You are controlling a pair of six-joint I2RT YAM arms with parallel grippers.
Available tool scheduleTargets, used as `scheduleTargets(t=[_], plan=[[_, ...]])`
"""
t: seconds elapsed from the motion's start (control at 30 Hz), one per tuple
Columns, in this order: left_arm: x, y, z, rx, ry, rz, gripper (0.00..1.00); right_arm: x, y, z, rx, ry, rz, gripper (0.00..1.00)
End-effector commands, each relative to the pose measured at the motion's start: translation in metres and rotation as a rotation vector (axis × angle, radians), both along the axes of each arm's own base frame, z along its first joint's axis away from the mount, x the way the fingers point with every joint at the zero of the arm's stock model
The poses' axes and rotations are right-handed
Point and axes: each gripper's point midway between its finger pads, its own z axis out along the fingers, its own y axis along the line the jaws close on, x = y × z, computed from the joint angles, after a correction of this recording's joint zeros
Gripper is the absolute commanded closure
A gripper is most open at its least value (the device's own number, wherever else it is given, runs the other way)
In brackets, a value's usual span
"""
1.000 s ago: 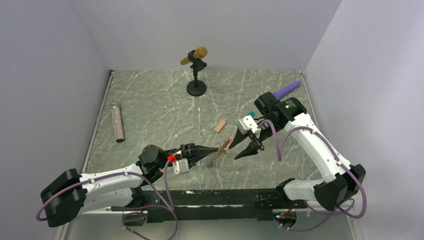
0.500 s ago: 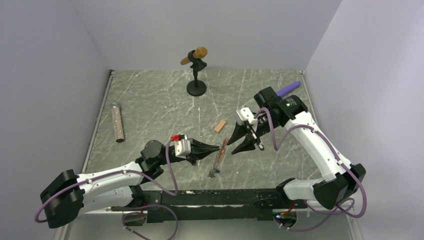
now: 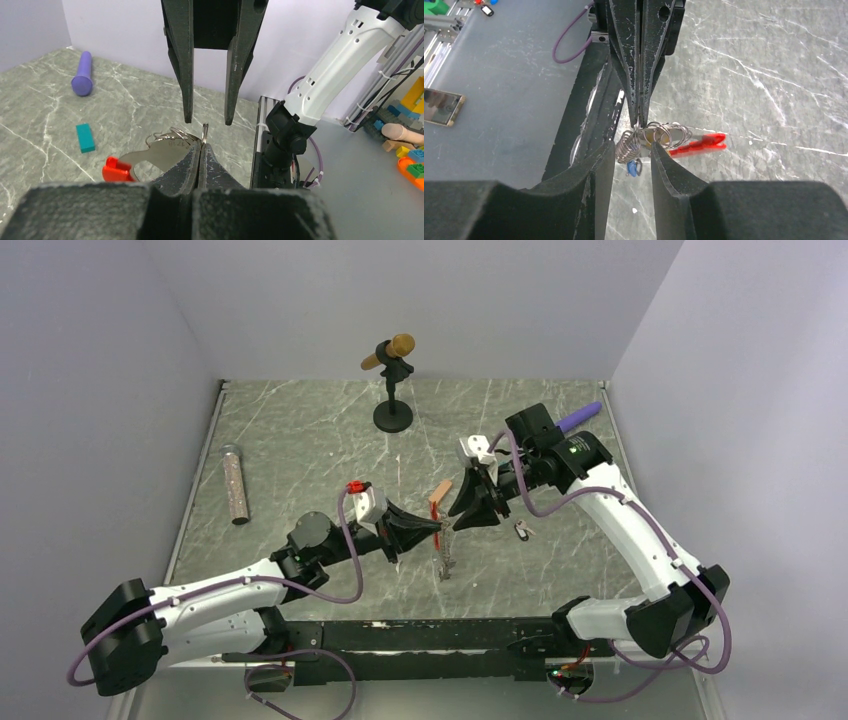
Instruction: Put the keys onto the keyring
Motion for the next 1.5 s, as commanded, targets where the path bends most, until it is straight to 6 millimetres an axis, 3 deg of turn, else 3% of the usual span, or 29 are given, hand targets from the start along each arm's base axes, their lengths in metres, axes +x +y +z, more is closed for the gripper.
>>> scheduleTargets(t=[0.0, 0.83, 1.3, 1.37, 1.47], plan=[[0.006, 0.0, 0.029, -0.083, 0.019, 0.024, 1.0, 0.005, 0.005, 0.002, 0.011, 0.012, -0.02, 0.64], [0.015, -0.002, 0.033, -0.104, 0.038, 0.069, 1.0, 0.009, 0.014, -0.005, 0.016, 0.13, -0.035, 0.79], [0.012, -0.001, 0.027, -0.097, 0.043, 0.062, 1.0, 0.009, 0.013, -0.006, 0.002, 0.122, -0.039, 1.0], [0.011, -0.001, 0.025, -0.092, 0.043, 0.053, 0.95, 0.008, 0.013, -0.006, 0.001, 0.119, -0.039, 1.0], [0.006, 0.0, 0.025, -0.084, 0.026, 0.03, 0.79, 0.009, 0.013, -0.005, -0.002, 0.114, -0.04, 1.0]])
